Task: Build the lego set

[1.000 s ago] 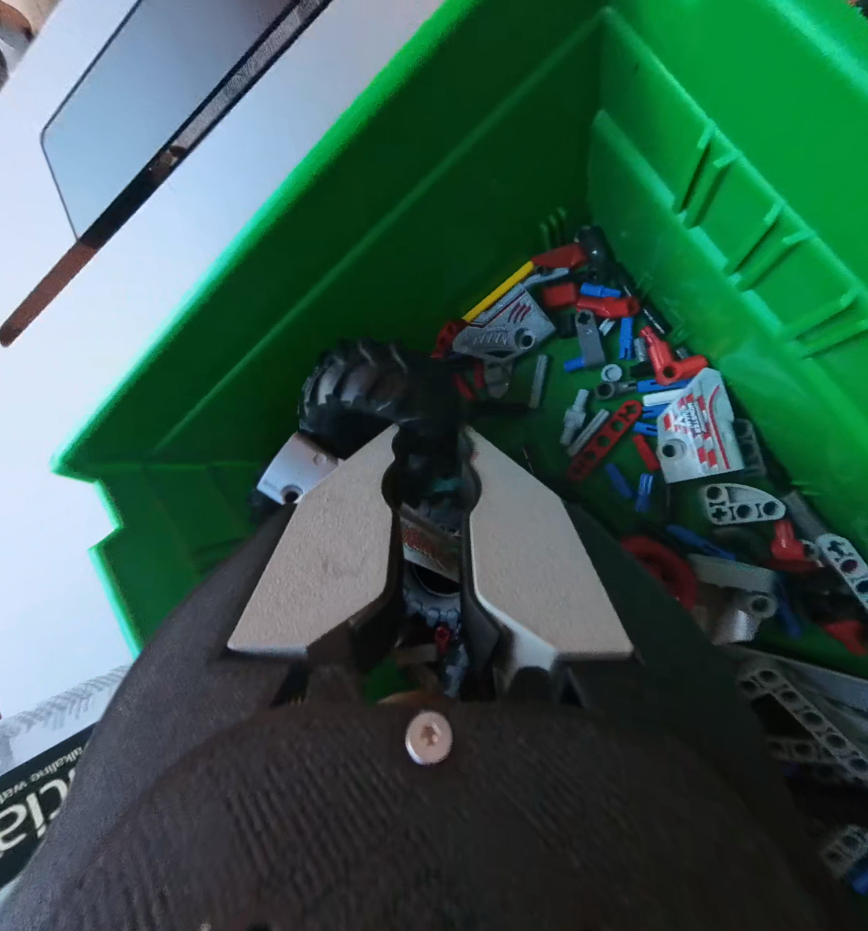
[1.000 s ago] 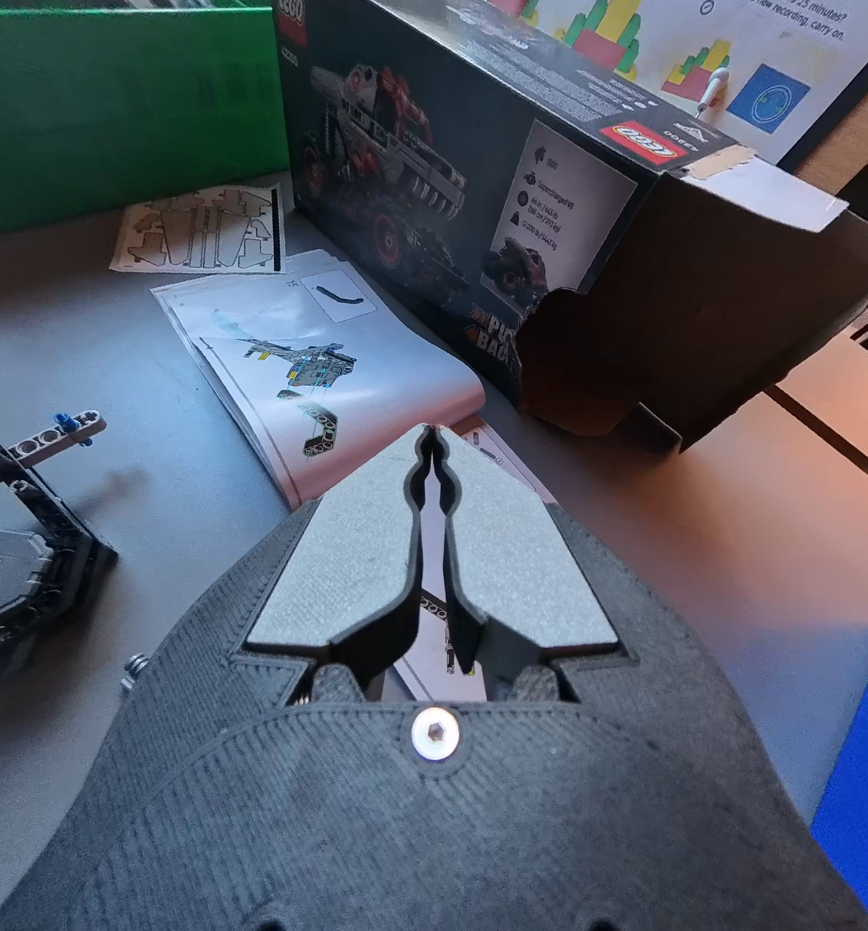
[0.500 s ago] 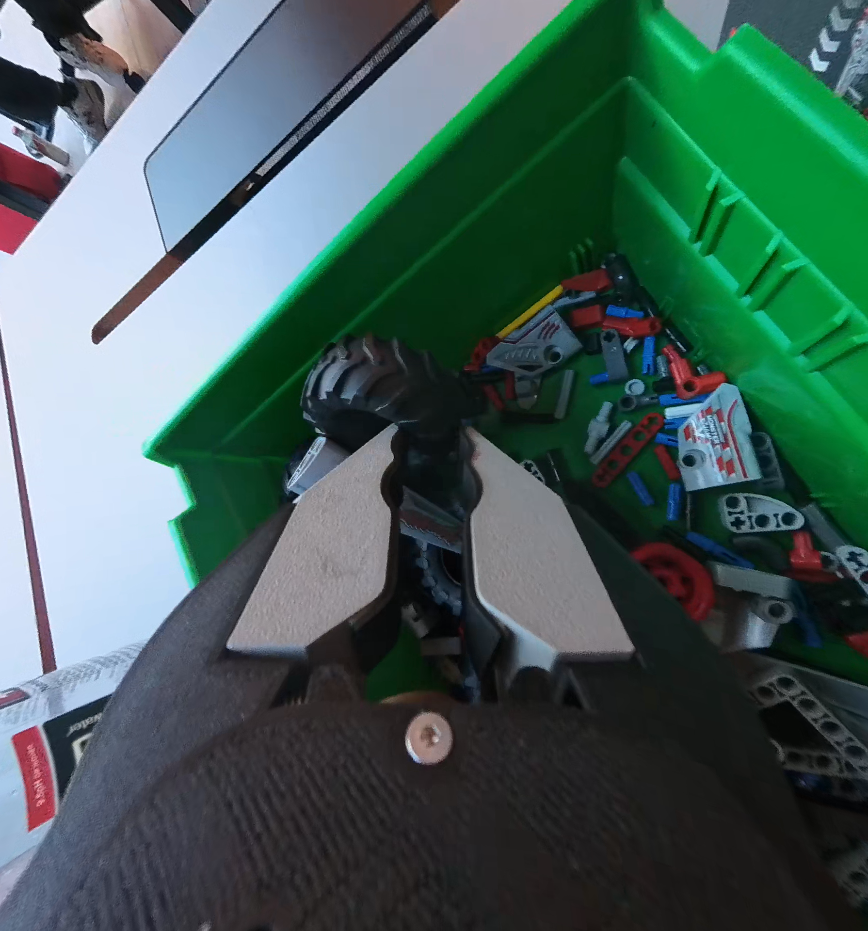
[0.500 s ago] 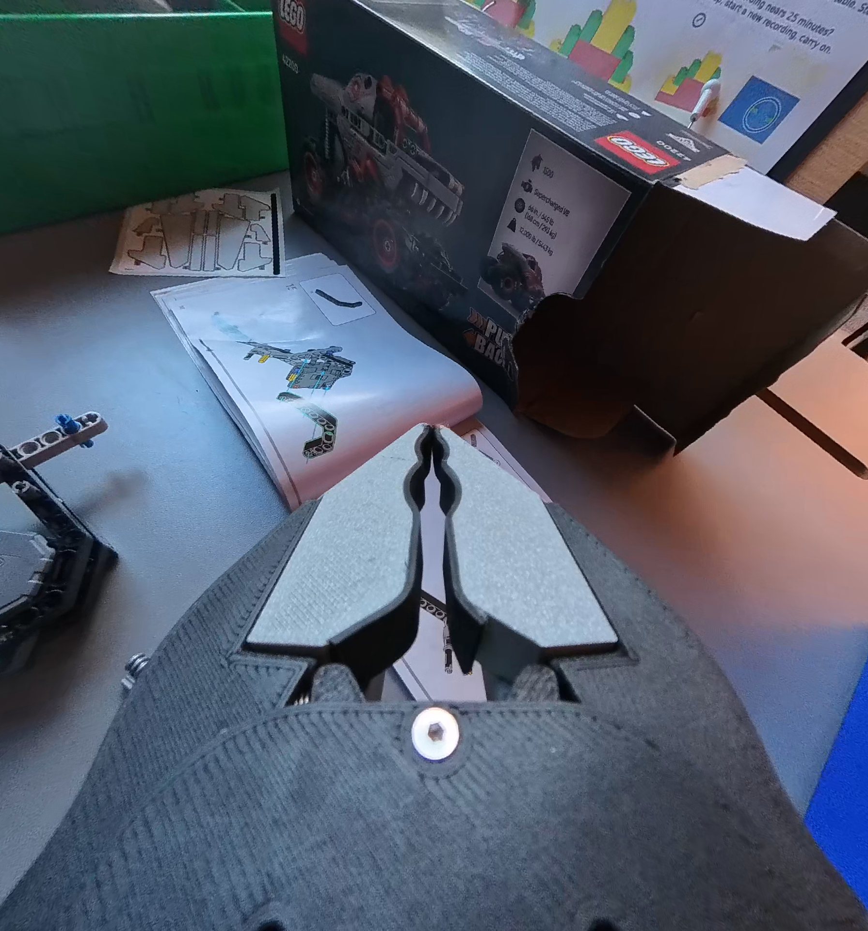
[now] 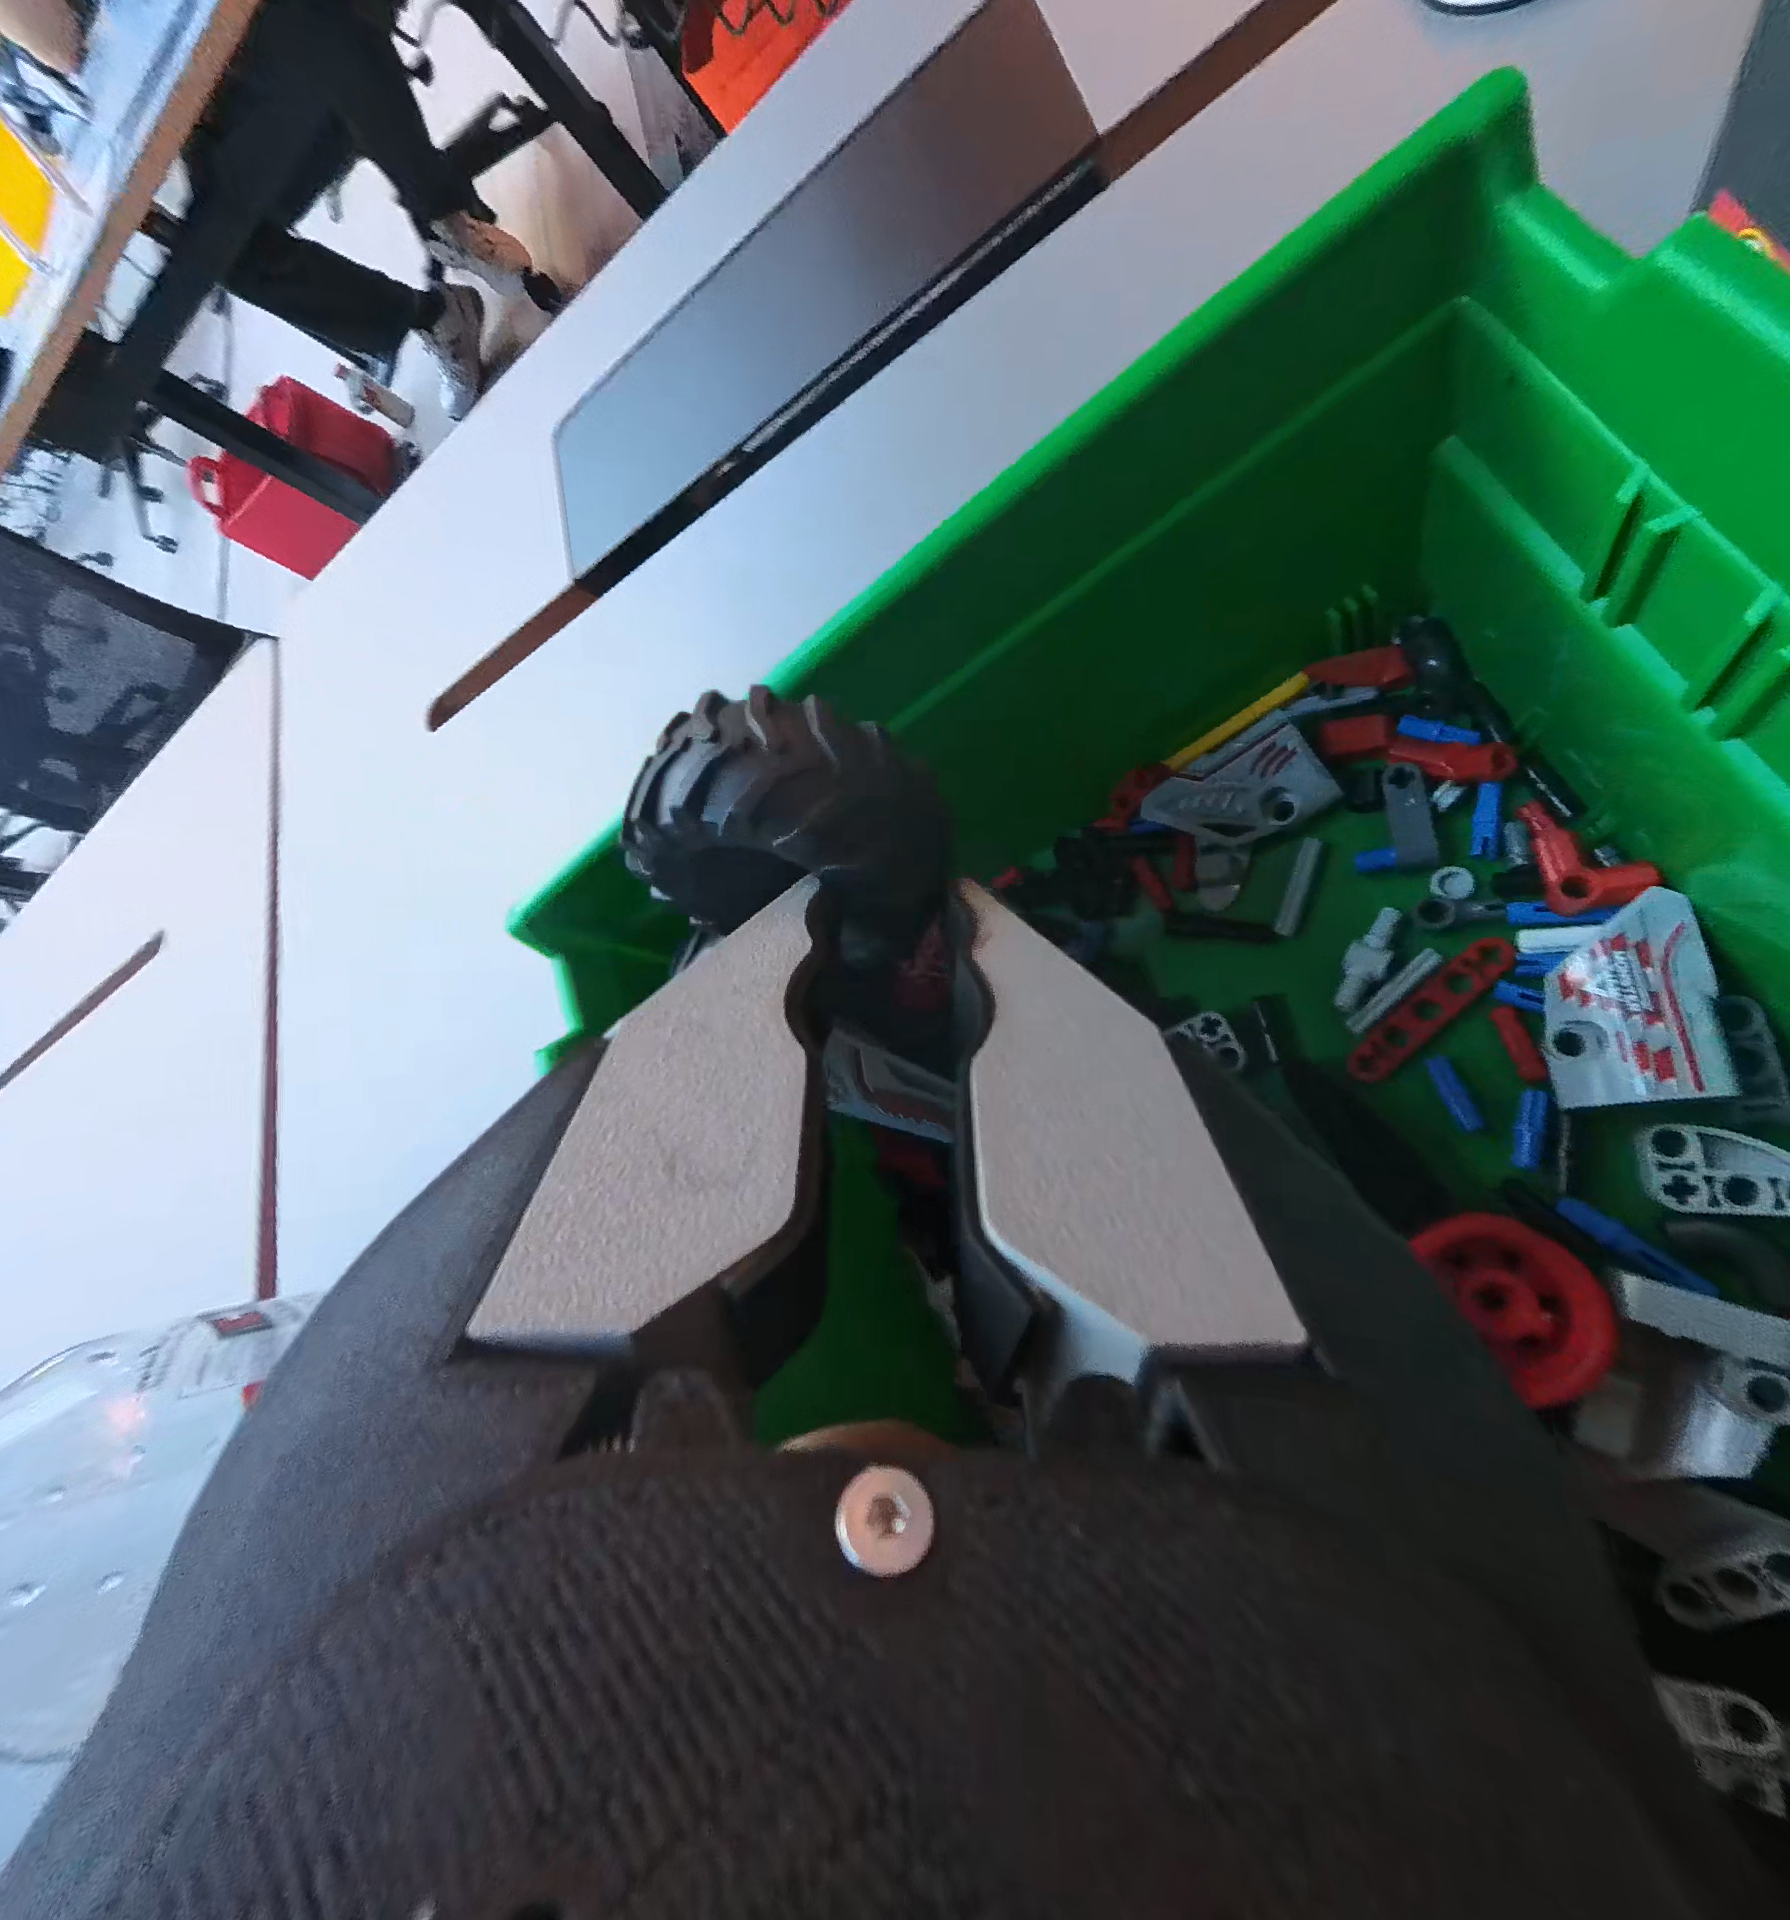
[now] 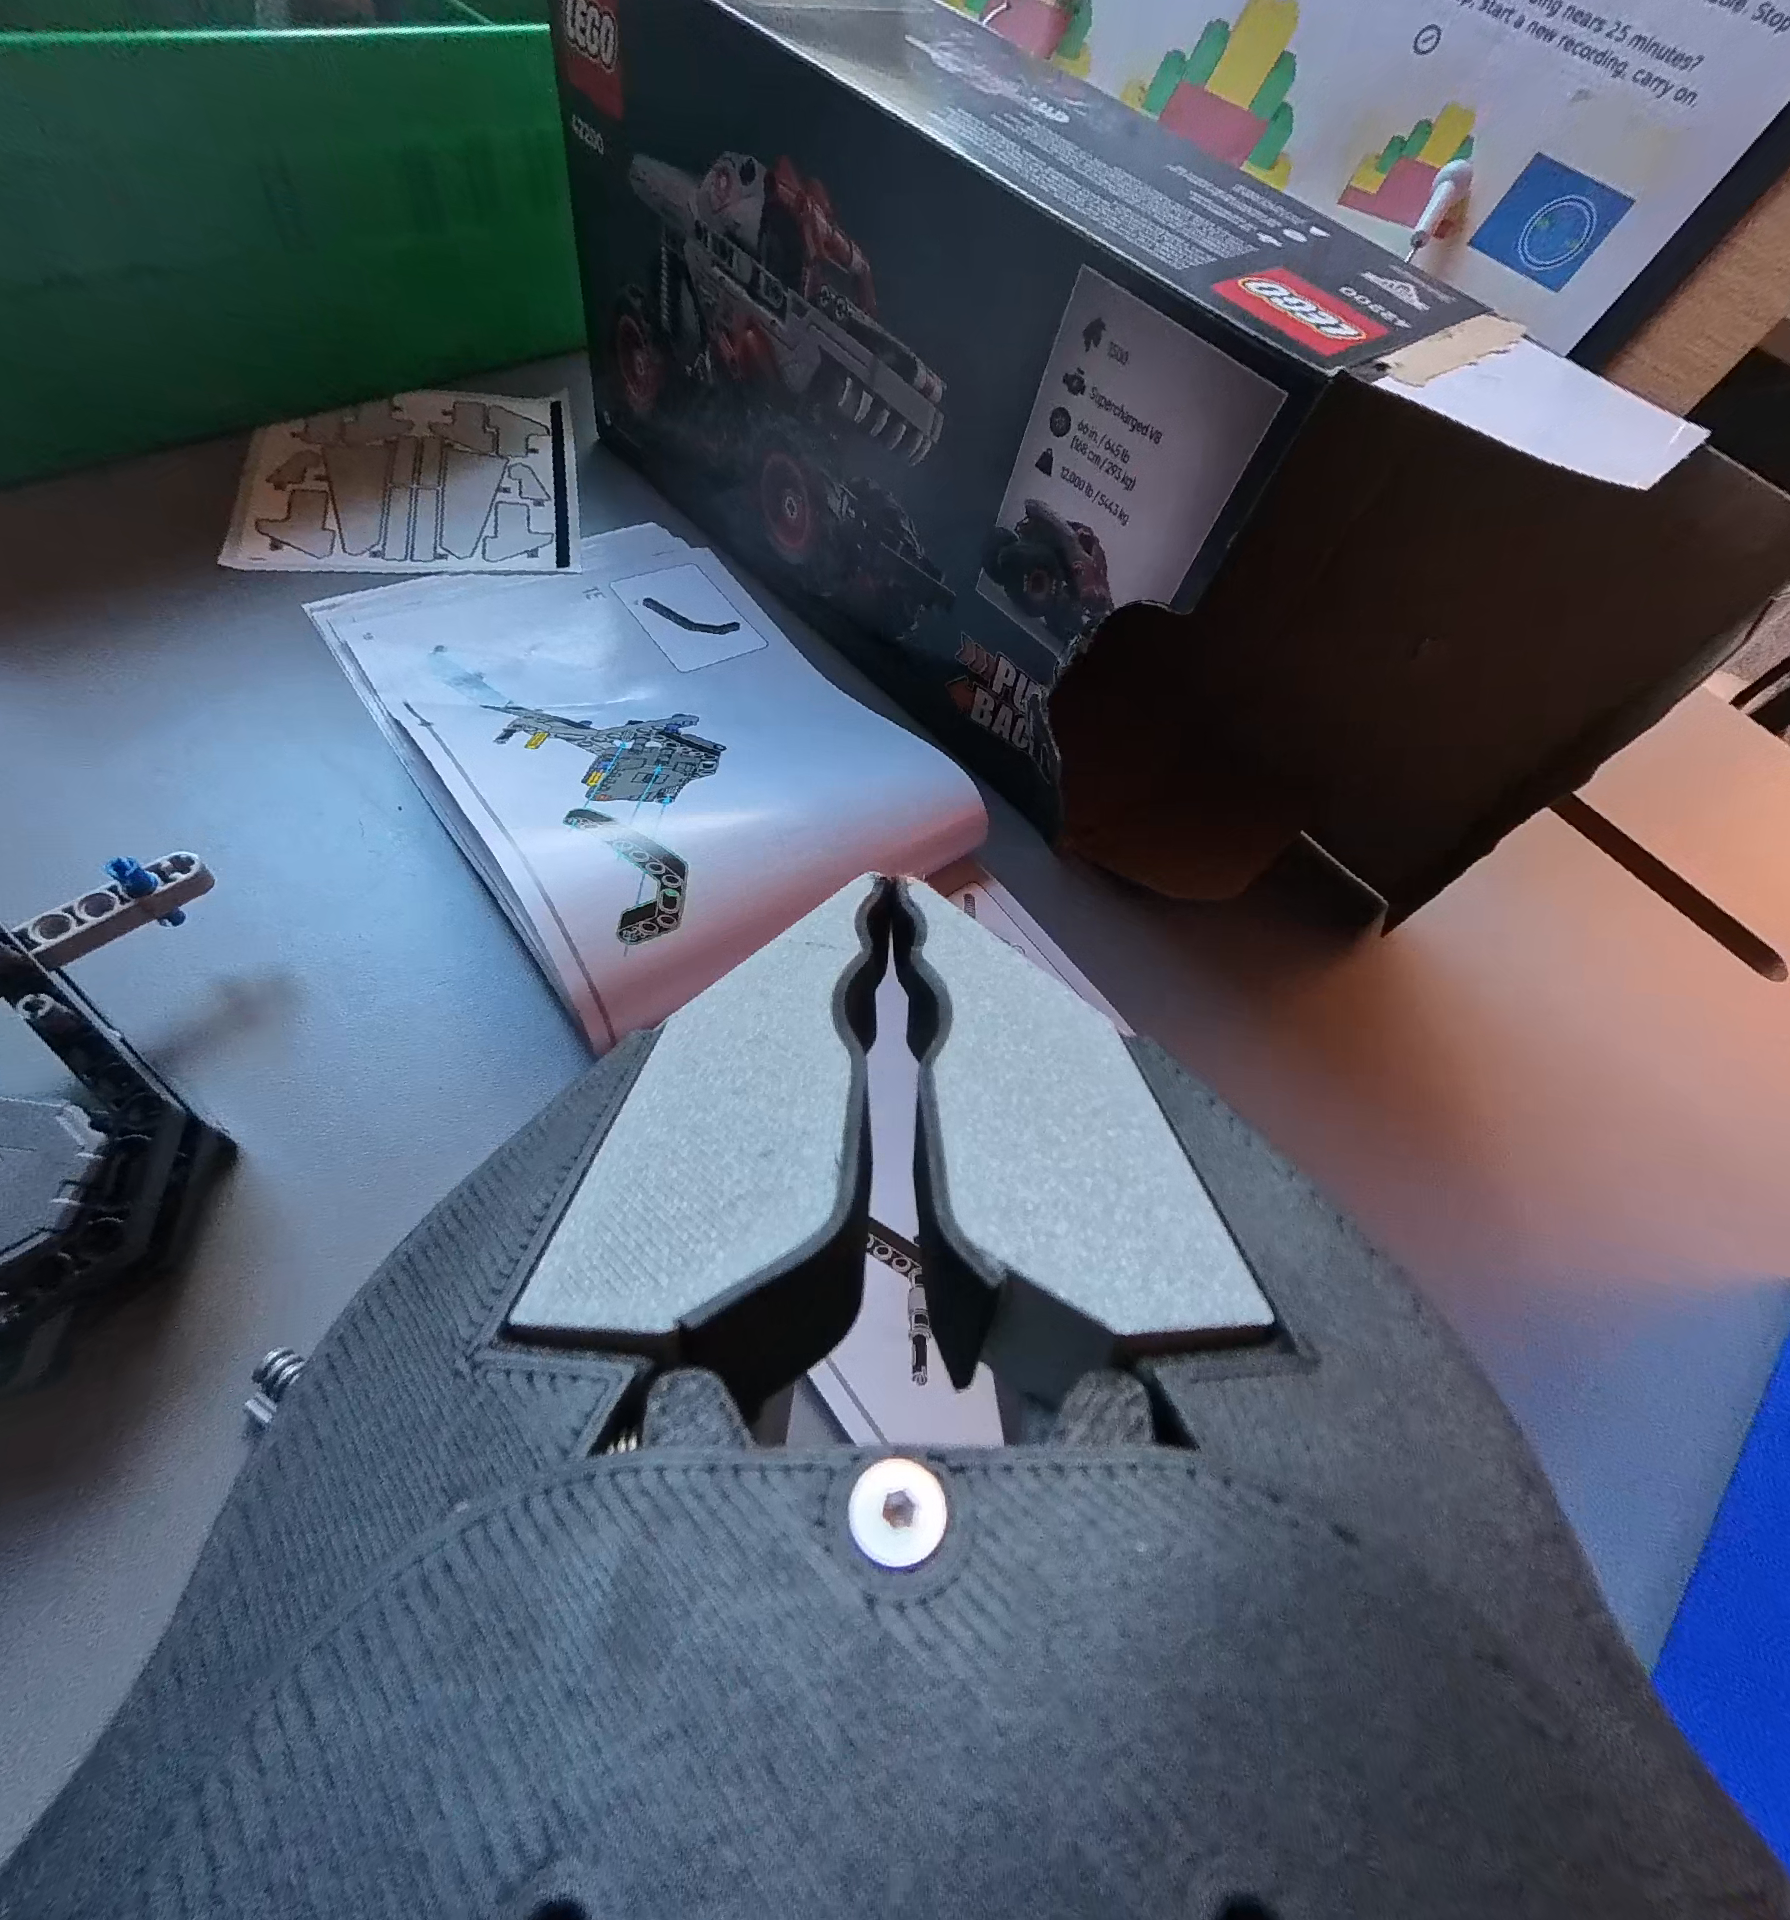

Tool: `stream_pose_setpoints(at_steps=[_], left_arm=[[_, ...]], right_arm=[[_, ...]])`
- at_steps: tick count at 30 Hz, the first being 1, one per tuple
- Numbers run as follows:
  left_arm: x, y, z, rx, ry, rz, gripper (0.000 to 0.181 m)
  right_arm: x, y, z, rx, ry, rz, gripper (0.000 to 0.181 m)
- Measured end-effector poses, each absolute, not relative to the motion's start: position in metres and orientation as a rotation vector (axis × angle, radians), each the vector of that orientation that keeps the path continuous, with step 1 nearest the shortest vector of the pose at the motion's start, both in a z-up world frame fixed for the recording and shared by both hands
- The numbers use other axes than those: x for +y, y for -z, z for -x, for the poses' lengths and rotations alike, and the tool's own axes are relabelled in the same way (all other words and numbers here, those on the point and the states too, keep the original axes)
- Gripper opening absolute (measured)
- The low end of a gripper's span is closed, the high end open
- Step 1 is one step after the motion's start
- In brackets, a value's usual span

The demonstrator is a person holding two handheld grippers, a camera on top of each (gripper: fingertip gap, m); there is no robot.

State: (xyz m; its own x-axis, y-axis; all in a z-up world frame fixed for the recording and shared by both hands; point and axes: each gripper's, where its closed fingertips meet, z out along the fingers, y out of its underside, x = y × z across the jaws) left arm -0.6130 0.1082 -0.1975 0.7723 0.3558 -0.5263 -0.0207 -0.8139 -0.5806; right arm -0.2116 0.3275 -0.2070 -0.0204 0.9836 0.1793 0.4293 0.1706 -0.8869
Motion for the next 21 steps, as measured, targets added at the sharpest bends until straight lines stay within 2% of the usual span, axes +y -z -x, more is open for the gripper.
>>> stream_pose_setpoints(at_steps=[13,21], left_arm=[[0.113,0.198,0.612,-0.222,-0.893,2.37,0.013],[0.126,0.174,0.599,-0.134,-0.957,2.243,0.014]], right_arm=[[0.328,0.21,0.212,-1.597,-0.811,1.396,0.0],[0.328,0.21,0.212,-1.598,-0.806,1.398,0.0]])
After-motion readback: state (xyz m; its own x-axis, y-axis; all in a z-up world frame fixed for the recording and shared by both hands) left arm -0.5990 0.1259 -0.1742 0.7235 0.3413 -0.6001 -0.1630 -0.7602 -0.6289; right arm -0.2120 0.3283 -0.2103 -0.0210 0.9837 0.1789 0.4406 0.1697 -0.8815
